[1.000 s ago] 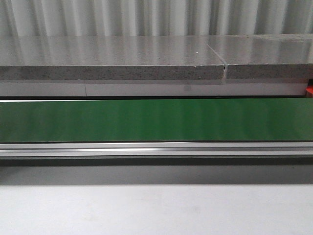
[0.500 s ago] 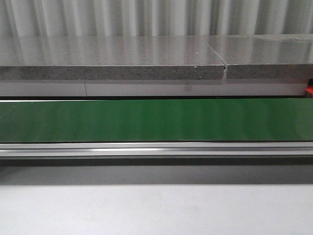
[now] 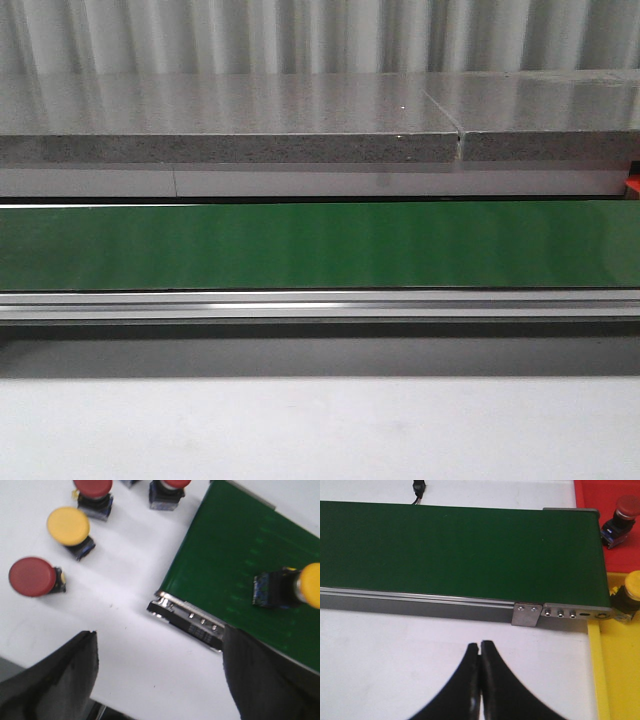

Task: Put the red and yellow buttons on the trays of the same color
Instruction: 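Set the yellow button on the green belt and open the left gripper, then move the left gripper down over a red-capped button on the table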

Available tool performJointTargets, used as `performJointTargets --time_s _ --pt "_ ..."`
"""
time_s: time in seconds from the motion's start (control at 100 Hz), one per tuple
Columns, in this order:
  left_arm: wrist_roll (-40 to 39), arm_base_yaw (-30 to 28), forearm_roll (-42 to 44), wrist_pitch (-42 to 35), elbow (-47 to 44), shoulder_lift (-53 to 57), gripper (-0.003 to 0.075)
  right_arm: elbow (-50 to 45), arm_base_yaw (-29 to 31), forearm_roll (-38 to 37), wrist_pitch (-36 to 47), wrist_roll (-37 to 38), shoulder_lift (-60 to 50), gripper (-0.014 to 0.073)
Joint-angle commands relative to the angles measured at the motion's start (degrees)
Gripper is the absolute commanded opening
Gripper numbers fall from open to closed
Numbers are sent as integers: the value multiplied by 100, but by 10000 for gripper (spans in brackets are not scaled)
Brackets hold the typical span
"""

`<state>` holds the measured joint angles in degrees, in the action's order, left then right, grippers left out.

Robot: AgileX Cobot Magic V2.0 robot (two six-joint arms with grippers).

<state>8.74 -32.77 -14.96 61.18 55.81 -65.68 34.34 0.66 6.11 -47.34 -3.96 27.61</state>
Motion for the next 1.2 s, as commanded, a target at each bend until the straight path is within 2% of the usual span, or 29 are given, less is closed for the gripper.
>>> performJointTargets --time_s 0.0,0.3,0.6,1.19 --pt "-77 -273 -108 64 2 97 511 132 12 -10 345 -37 0 -122" --pt "-340 -912 142 146 -270 73 511 132 12 -10 345 -37 0 -122" --pt "-373 -1037 310 110 -292 -661 512 132 12 -10 345 -37 0 -122" --pt "-382 -1037 194 -1436 -280 -2043 511 132 12 -10 345 -37 0 -122"
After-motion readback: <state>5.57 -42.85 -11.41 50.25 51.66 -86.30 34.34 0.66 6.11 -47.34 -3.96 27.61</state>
